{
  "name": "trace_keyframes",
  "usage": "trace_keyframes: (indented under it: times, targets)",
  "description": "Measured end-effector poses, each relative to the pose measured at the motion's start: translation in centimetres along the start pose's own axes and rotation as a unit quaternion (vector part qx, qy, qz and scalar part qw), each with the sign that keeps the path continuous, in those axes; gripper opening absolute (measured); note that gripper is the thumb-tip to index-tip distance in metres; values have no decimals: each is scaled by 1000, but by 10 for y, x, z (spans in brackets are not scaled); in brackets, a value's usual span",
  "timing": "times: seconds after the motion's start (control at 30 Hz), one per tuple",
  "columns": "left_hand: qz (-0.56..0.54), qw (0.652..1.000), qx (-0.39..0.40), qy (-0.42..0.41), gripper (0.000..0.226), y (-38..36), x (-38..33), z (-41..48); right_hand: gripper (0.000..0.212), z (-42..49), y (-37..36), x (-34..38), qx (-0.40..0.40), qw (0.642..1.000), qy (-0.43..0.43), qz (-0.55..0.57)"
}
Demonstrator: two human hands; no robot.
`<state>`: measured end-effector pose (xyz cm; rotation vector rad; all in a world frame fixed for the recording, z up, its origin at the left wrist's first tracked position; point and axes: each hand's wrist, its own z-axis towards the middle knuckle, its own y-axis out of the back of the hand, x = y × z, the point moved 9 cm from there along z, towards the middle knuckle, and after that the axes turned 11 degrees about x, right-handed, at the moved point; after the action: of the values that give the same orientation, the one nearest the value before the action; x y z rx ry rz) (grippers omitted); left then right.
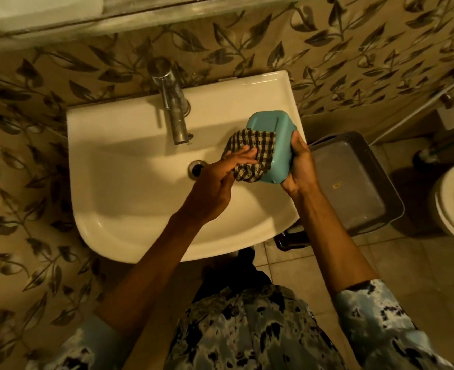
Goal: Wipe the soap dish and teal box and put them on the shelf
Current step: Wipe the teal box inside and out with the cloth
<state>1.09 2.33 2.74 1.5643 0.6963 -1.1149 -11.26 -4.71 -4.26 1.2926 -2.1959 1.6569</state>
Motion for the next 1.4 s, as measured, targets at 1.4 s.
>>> trace_keyframes:
  times: [1.4]
  targets:
    - [-382, 885, -221, 150, 34, -17, 42, -19, 46, -23, -6, 0, -58, 997, 43, -14]
